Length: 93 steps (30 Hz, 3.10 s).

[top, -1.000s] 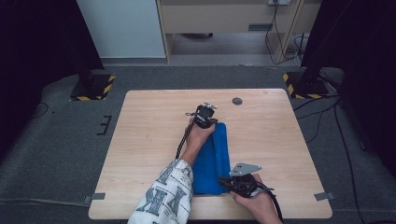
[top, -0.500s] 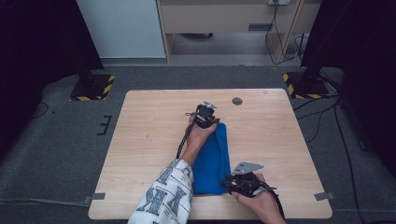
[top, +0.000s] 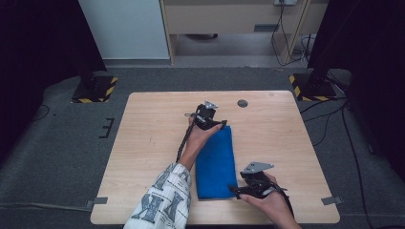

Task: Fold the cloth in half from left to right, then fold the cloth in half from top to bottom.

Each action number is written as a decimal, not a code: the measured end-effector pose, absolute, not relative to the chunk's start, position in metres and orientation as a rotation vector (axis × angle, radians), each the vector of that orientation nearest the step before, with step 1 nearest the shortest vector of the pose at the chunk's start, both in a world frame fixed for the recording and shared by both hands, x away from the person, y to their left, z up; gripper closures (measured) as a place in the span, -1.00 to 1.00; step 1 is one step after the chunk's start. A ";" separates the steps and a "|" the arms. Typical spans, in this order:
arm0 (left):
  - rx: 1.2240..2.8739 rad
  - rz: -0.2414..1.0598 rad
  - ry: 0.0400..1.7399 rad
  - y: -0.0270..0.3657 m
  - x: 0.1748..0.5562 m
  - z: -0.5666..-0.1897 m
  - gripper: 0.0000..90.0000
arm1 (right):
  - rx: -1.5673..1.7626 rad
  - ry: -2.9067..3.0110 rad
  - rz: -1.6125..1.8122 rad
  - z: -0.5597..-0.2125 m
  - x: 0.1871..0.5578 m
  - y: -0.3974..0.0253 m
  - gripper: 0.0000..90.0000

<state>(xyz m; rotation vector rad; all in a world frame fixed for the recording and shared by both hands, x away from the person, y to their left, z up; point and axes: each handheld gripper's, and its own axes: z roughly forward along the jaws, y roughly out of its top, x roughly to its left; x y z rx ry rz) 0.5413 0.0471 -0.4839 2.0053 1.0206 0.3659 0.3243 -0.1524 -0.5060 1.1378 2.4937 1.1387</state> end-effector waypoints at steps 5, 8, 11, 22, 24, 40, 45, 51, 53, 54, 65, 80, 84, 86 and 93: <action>2.007 0.371 1.022 0.057 0.538 -0.480 -0.49 | 1.136 2.477 1.139 -0.506 0.330 -0.152 -0.61; 2.015 0.374 1.036 0.061 0.535 -0.479 -0.60 | 1.139 2.461 1.155 -0.503 0.336 -0.154 -0.66; 2.039 0.409 1.037 0.064 0.530 -0.479 -0.69 | 1.145 2.431 1.155 -0.501 0.345 -0.156 -0.72; 2.049 0.424 1.061 0.087 0.512 -0.477 -0.79 | 1.157 2.346 1.183 -0.490 0.386 -0.163 -0.78; 2.042 0.422 1.066 0.091 0.510 -0.475 -0.81 | 1.162 2.333 1.182 -0.489 0.393 -0.163 -0.79; 2.035 0.441 1.116 0.118 0.496 -0.477 -0.83 | 1.102 2.355 1.100 -0.486 0.434 -0.148 -0.84; 2.044 0.451 1.098 0.122 0.493 -0.477 -0.83 | 1.084 2.355 1.082 -0.481 0.443 -0.141 -0.82; 2.018 0.459 1.100 0.127 0.494 -0.476 -0.82 | 1.084 2.337 1.093 -0.474 0.454 -0.138 -0.77; 2.008 0.458 1.106 0.129 0.495 -0.476 -0.81 | 1.085 2.336 1.088 -0.471 0.460 -0.136 -0.75; 2.001 0.454 1.108 0.130 0.495 -0.476 -0.81 | 1.085 2.336 1.088 -0.471 0.460 -0.136 -0.75; 2.000 0.430 1.137 0.136 0.500 -0.478 -0.78 | 1.091 2.354 1.070 -0.467 0.481 -0.126 -0.61; 2.047 0.407 1.164 0.123 0.529 -0.488 -0.56 | 1.230 2.346 1.072 -0.485 0.536 -0.135 -0.13; 2.071 0.388 1.196 0.123 0.532 -0.495 -0.46 | 1.237 2.361 1.051 -0.492 0.539 -0.133 -0.07; 2.075 0.386 1.198 0.121 0.533 -0.498 -0.41 | 1.239 2.371 1.046 -0.495 0.540 -0.132 -0.05; 2.088 0.383 1.203 0.117 0.536 -0.507 -0.29 | 1.260 2.370 1.025 -0.506 0.545 -0.130 -0.02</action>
